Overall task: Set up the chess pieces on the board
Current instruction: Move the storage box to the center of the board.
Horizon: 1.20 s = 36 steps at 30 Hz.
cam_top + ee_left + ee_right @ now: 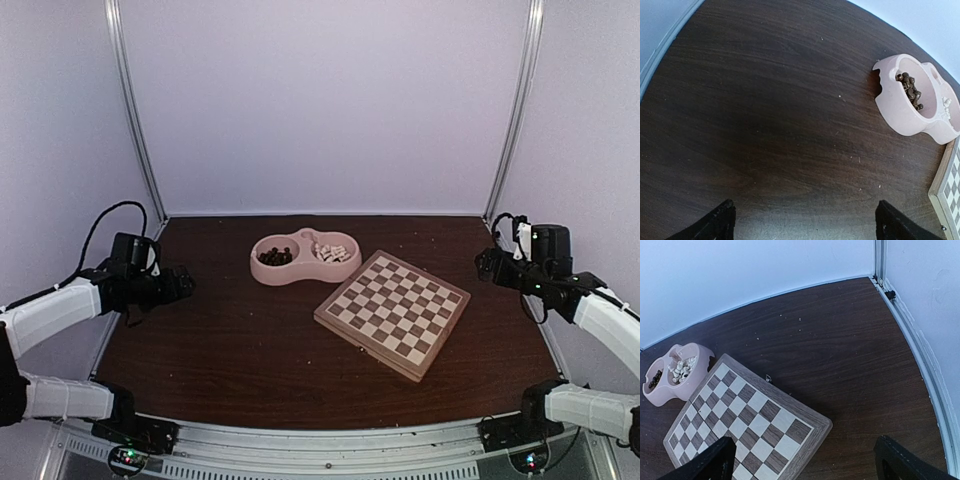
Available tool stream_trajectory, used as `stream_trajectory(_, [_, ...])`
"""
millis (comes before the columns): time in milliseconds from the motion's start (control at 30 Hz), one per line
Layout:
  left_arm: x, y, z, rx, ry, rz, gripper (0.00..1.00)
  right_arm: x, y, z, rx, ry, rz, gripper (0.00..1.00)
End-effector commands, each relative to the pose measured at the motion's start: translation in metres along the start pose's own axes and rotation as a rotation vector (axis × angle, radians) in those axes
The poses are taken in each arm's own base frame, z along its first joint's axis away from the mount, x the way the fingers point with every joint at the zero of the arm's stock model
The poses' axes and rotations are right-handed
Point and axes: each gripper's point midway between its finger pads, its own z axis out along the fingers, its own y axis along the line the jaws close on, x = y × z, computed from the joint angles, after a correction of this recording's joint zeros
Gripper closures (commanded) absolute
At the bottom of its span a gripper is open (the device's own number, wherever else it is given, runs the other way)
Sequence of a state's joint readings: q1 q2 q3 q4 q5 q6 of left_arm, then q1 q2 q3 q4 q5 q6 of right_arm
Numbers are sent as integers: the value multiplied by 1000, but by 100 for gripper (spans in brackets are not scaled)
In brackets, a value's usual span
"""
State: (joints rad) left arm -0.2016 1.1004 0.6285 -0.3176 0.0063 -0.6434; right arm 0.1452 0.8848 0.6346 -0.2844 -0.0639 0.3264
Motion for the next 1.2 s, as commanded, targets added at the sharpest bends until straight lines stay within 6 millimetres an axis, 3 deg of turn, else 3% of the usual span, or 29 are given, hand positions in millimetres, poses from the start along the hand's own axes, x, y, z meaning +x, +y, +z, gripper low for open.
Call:
stream_trajectory(0, [-11, -6, -3, 14, -15, -8, 2, -8, 1, -5, 3, -18, 33, 0])
stream_trajectory(200, [-10, -17, -8, 72, 0, 64, 2, -4, -9, -8, 45, -35, 99, 0])
stream_trajectory(367, [-15, -51, -11, 157, 0, 189, 2, 19, -18, -1, 67, 6, 135, 0])
stream_trajectory(567, [-32, -71, -6, 152, 11, 251, 3, 39, -24, 5, 86, 49, 128, 0])
stream_trajectory(867, [-41, -97, 43, 126, 169, 319, 11, 64, -22, 9, 23, 42, 69, 0])
stream_trajectory(1000, [-46, -116, 67, 149, 211, 353, 11, 64, -22, 7, 13, 22, 80, 0])
stream_trajectory(1167, [-43, -141, 97, 198, 290, 380, 21, 68, -16, 9, -33, 23, 86, 0])
